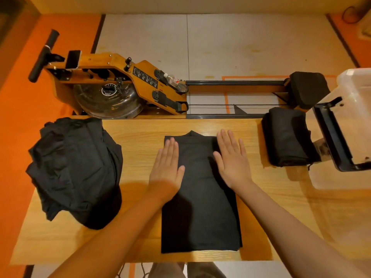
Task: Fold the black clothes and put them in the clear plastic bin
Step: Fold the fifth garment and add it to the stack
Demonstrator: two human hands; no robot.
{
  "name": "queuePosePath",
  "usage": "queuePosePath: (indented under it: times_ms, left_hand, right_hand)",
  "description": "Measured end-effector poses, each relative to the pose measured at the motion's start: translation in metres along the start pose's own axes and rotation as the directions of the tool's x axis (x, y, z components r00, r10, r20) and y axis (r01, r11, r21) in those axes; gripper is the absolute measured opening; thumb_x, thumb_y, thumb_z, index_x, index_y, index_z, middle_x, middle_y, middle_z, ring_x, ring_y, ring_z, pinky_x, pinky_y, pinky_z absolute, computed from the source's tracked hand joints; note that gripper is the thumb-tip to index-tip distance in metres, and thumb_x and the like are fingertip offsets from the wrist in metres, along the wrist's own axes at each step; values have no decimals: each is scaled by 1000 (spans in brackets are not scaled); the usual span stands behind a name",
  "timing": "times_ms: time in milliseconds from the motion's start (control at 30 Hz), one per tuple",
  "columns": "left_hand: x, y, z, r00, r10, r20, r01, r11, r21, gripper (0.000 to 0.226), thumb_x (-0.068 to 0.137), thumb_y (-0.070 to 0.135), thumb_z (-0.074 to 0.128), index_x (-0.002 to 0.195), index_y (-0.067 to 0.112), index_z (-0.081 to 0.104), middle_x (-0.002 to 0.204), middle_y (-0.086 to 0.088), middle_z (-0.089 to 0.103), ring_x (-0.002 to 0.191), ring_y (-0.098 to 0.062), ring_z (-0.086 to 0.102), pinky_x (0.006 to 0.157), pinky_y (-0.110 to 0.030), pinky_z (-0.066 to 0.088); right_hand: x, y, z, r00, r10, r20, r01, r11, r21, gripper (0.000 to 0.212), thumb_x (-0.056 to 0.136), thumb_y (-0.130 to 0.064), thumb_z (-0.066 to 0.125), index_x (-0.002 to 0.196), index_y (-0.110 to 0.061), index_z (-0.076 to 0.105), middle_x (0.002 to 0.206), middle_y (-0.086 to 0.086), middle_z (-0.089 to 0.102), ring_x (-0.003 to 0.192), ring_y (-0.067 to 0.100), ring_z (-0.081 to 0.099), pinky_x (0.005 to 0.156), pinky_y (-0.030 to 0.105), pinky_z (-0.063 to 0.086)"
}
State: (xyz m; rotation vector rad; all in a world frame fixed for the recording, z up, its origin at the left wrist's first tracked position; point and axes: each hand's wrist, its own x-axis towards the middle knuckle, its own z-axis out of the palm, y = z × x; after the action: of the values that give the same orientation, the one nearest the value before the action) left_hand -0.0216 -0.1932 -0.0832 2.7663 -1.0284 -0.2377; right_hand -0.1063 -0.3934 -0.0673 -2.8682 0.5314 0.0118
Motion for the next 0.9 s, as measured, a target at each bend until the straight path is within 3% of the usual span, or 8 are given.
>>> queuePosePath:
  times_ms: [100,233,367,467,567,767,833,900]
  left_hand:
    - [-55,25,14,998,40,-54,-44,996,-76,73,93,38,31,154,9,2,161,-10,7,149,-20,3,119,-32,1]
    - [-114,39,33,998,57,18,-55,996,-73,73,96,43,28,155,13,-3,159,-10,20,146,-23,17,113,-39,17]
    - [-144,29,35,990,54,127,-52,999,-15,67,100,50,9,154,12,15,156,-10,29,144,-22,22,114,-38,17]
    - [-155,21,32,987,74,142,-70,997,-35,65,99,52,22,150,12,26,154,-8,34,144,-20,24,116,-34,13]
    - [-170,12,33,981,143,129,-141,990,-29,66,100,54,28,150,12,30,158,-6,27,146,-21,26,116,-37,19]
    - [-194,-1,33,951,226,213,-252,963,99,99,85,80,33,149,5,31,158,-13,24,146,-27,25,114,-41,22]
    - [-193,-5,35,946,241,218,-274,952,135,101,83,77,40,151,5,20,162,-12,8,146,-27,21,116,-39,13]
    - [-192,-8,38,942,258,214,-292,945,145,116,75,68,62,154,7,4,163,-10,-3,149,-24,8,117,-37,6]
  right_hand:
    - [-56,-27,6,993,-111,-26,112,992,50,58,100,-40,25,152,-16,20,159,0,15,149,16,6,120,39,3]
    - [-133,-43,38,965,-251,76,250,968,24,57,98,-42,33,149,-17,33,156,0,31,147,15,15,117,39,14]
    - [-166,-25,46,981,-166,100,167,986,-6,57,98,-41,33,149,-17,32,156,0,33,147,16,18,115,40,18]
    - [-182,-10,42,985,-114,133,117,993,-19,55,101,-42,24,149,-17,30,156,1,31,147,17,18,114,42,19]
    - [-198,2,37,977,-127,169,137,989,-50,61,101,-50,18,149,-17,32,157,3,31,147,18,17,114,41,18]
    - [-216,8,36,962,-179,207,196,979,-64,92,84,-76,37,152,-14,26,160,7,21,148,23,18,114,42,18]
    - [-218,9,34,956,-200,215,221,972,-77,97,79,-76,43,151,-12,25,159,9,20,147,25,20,114,42,18]
    - [-220,11,36,956,-224,192,244,966,-90,94,79,-62,58,150,-11,25,159,10,21,146,26,21,114,41,17]
